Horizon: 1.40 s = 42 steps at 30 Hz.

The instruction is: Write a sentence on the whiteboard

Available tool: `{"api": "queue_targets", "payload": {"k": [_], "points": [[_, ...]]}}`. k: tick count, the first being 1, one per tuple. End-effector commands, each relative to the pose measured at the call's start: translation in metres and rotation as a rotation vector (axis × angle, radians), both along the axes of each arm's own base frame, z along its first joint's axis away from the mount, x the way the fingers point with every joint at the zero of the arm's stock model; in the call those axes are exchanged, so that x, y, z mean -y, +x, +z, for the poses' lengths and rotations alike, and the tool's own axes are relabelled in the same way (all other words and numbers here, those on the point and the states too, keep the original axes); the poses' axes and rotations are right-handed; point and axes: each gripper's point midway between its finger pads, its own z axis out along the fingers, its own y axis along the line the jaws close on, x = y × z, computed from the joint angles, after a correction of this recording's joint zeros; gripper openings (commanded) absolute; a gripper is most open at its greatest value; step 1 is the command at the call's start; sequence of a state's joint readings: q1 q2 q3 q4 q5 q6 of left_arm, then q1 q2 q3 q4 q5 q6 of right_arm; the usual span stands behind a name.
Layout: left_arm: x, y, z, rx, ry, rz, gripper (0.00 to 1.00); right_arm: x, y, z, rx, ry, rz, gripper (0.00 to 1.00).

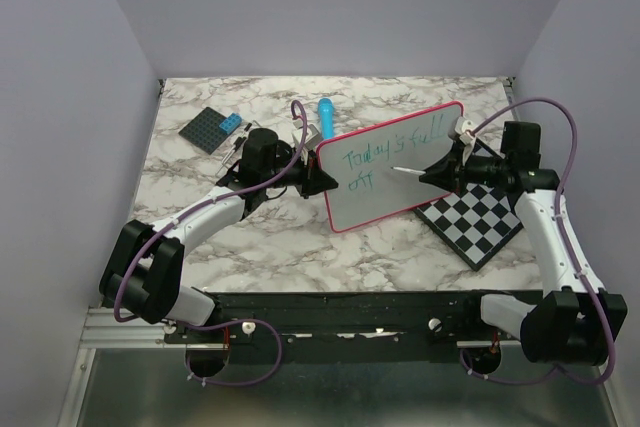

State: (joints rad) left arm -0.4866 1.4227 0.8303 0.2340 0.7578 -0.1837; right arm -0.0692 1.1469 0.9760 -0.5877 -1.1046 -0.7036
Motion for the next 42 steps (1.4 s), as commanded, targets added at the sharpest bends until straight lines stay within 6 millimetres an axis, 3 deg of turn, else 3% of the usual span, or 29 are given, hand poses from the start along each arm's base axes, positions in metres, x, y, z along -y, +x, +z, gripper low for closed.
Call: {"api": "queue_targets", "payload": {"k": [1, 13, 42], "points": [[-0.014, -0.015, -0.048, -0.118, 0.140, 0.008, 0.00, 0.002, -0.004, -0.014, -0.008, -0.024, 0.016, 0.00], [-0.013, -0.016, -0.045, -0.116, 0.137, 0.012, 0.00, -0.003, -0.004, -0.029, -0.017, -0.016, 0.032, 0.01], [-0.013, -0.016, -0.043, -0.101, 0.147, 0.025, 0.00, -0.004, -0.002, -0.033, 0.019, -0.041, 0.024, 0.00]]}}
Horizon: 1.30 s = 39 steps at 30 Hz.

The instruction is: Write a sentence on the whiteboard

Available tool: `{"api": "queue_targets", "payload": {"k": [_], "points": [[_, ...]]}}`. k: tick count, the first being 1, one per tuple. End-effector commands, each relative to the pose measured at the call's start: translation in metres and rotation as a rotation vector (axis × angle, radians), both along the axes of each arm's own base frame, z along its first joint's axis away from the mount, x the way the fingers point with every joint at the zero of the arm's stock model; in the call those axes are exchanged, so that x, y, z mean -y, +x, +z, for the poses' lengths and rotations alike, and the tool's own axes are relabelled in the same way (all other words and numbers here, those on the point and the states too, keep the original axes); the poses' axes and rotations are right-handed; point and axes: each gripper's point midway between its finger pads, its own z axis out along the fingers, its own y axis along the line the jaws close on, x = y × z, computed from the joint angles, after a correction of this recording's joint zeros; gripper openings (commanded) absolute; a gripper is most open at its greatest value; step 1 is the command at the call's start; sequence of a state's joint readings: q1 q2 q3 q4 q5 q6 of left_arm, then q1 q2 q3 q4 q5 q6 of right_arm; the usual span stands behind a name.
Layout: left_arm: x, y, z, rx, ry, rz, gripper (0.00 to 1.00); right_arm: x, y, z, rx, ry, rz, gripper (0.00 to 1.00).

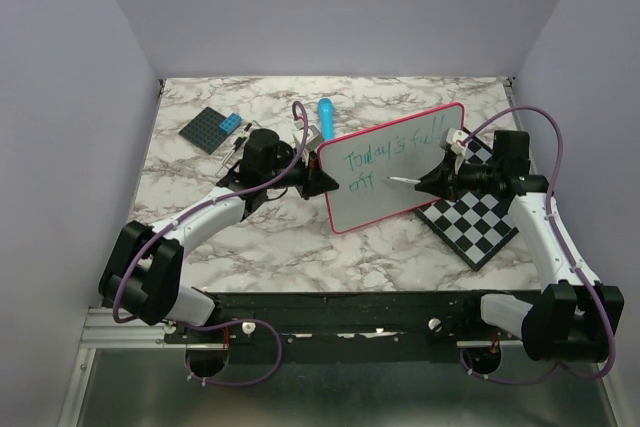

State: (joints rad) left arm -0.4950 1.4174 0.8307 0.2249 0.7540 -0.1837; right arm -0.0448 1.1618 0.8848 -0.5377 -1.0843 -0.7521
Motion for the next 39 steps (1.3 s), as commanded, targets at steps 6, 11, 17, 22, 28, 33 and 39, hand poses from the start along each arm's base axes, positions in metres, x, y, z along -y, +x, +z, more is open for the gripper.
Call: {"api": "queue_targets", "payload": {"k": [6, 11, 17, 22, 28, 33, 39], "points": [[-0.014, -0.012, -0.044, -0.096, 0.147, 0.030, 0.00, 0.003, 0.005, -0.004, 0.063, -0.047, 0.003, 0.00], [-0.014, -0.013, -0.045, -0.100, 0.152, 0.032, 0.00, 0.002, 0.004, -0.001, 0.100, -0.061, 0.025, 0.01], [-0.014, -0.012, -0.047, -0.105, 0.156, 0.033, 0.00, -0.005, -0.003, -0.005, 0.124, -0.080, 0.065, 0.01], [-0.014, -0.013, -0.047, -0.103, 0.157, 0.036, 0.00, -0.006, -0.001, -0.007, 0.129, -0.069, 0.057, 0.01], [-0.014, -0.012, -0.048, -0.104, 0.159, 0.037, 0.00, -0.015, -0.004, -0.010, 0.144, -0.086, 0.089, 0.00], [-0.014, -0.011, -0.049, -0.111, 0.160, 0.038, 0.00, -0.016, -0.004, -0.012, 0.159, -0.101, 0.090, 0.01], [-0.013, -0.011, -0.049, -0.110, 0.160, 0.038, 0.00, -0.015, -0.002, -0.011, 0.183, -0.122, 0.070, 0.01]]}}
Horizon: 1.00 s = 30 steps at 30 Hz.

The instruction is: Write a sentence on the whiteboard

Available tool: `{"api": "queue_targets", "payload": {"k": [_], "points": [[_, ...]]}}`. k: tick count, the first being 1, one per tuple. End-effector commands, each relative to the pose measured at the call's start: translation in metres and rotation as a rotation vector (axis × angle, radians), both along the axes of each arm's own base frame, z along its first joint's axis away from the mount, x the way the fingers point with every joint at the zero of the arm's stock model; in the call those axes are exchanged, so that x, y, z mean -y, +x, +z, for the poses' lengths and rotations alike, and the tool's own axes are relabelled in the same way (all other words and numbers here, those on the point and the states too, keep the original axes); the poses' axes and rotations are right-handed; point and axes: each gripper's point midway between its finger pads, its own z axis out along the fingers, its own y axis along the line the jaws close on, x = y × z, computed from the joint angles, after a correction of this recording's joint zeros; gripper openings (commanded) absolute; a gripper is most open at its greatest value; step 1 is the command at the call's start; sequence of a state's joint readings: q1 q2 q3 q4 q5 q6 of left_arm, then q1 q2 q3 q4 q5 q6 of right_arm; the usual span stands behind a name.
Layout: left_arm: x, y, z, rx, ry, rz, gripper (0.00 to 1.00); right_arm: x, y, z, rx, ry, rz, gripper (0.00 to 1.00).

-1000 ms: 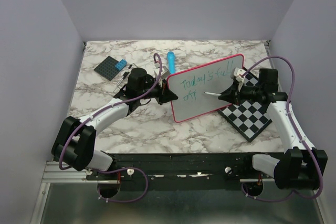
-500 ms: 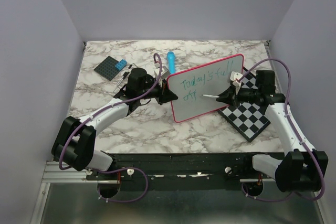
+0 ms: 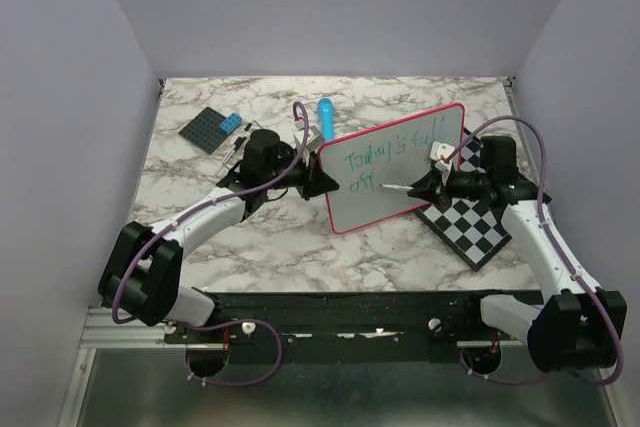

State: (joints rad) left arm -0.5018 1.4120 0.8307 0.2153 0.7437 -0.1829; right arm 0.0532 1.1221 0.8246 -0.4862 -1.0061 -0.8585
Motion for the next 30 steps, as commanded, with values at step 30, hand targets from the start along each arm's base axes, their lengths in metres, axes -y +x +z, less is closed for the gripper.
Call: {"api": "queue_targets", "payload": {"k": [30], "points": [[-0.015, -0.010, -0.046, -0.101, 0.156, 0.035, 0.00, 0.001, 0.009, 0.004, 0.088, -0.087, -0.055, 0.00]]}}
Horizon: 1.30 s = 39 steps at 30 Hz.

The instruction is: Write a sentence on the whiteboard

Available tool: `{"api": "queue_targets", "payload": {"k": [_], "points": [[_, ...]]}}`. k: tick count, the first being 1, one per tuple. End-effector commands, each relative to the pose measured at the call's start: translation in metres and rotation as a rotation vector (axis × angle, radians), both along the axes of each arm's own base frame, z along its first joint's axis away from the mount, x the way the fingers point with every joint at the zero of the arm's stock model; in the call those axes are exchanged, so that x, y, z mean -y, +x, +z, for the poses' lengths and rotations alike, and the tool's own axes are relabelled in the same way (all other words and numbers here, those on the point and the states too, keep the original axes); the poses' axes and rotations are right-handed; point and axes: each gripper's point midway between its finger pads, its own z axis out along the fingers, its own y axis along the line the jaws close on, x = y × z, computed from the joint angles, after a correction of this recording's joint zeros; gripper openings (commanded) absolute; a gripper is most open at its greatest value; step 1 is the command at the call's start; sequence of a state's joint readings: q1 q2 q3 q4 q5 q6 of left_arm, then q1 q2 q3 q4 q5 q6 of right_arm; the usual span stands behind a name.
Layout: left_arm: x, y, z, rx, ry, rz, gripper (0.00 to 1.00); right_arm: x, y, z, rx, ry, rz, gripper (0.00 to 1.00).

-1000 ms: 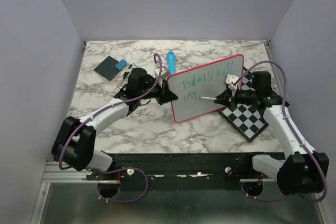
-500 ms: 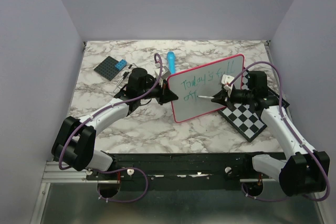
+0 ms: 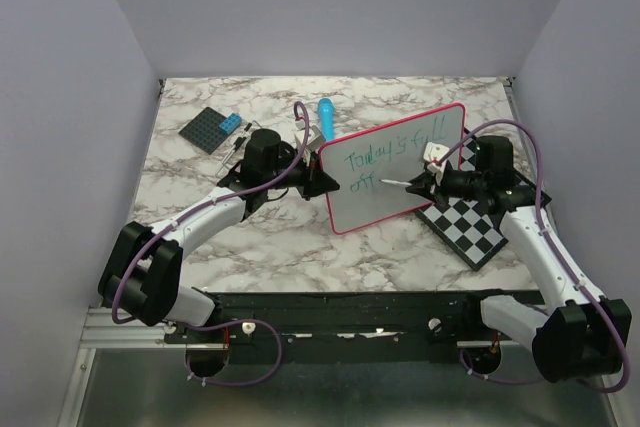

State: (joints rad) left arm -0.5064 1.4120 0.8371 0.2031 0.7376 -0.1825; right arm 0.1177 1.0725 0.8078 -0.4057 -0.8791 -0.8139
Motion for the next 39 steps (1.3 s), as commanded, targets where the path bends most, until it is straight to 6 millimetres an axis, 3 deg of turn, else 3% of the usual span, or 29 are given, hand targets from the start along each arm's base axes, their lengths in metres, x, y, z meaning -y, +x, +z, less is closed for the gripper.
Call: {"api": "queue_targets", "payload": {"k": [1, 12, 33, 39], "points": [[-0.016, -0.011, -0.046, -0.096, 0.151, 0.032, 0.00, 0.005, 0.002, -0.002, 0.005, -0.029, -0.009, 0.00], [-0.016, -0.011, -0.047, -0.095, 0.152, 0.029, 0.00, 0.005, 0.014, -0.003, -0.013, -0.026, -0.031, 0.01], [-0.016, -0.011, -0.048, -0.094, 0.154, 0.024, 0.00, 0.018, 0.026, 0.019, 0.005, 0.038, -0.130, 0.01], [-0.016, -0.012, -0.048, -0.093, 0.154, 0.023, 0.00, 0.025, 0.026, 0.013, -0.013, 0.034, -0.151, 0.00]]}}
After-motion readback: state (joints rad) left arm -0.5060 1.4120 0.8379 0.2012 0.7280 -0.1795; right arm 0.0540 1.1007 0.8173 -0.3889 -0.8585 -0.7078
